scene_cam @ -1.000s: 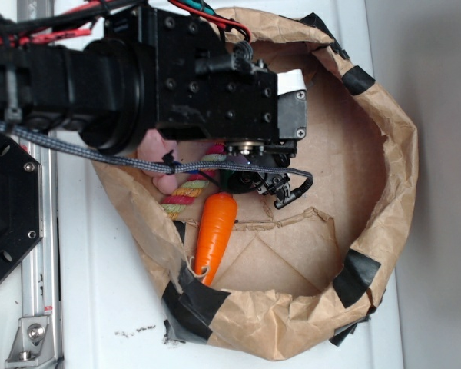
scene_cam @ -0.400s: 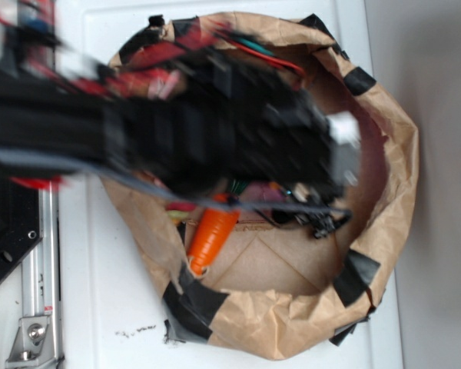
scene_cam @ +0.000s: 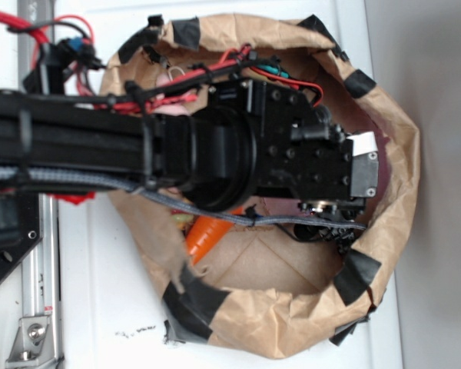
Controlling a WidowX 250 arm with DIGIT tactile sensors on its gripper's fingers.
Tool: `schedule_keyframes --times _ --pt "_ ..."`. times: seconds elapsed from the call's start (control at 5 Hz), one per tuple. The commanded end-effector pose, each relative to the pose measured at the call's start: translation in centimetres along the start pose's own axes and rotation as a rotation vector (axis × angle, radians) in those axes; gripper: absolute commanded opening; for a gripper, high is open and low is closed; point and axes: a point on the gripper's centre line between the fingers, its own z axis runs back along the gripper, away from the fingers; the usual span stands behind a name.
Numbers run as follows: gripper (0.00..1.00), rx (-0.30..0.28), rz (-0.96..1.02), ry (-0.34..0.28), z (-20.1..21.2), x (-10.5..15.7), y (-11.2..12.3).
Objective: Grab the yellow duck.
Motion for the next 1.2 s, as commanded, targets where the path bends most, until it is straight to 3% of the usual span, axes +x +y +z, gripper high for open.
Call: schedule_keyframes --times 0.0,0.6,1.0 --pt "0.0 -0.004 -0.016 -0.033 1.2 -1.1 0.0" --pt "0.0 0.008 -0.036 -0.106 3.4 0.1 1.0" --pt "0.0 -0.03 -0.02 -0.133 5.3 0.0 1.5"
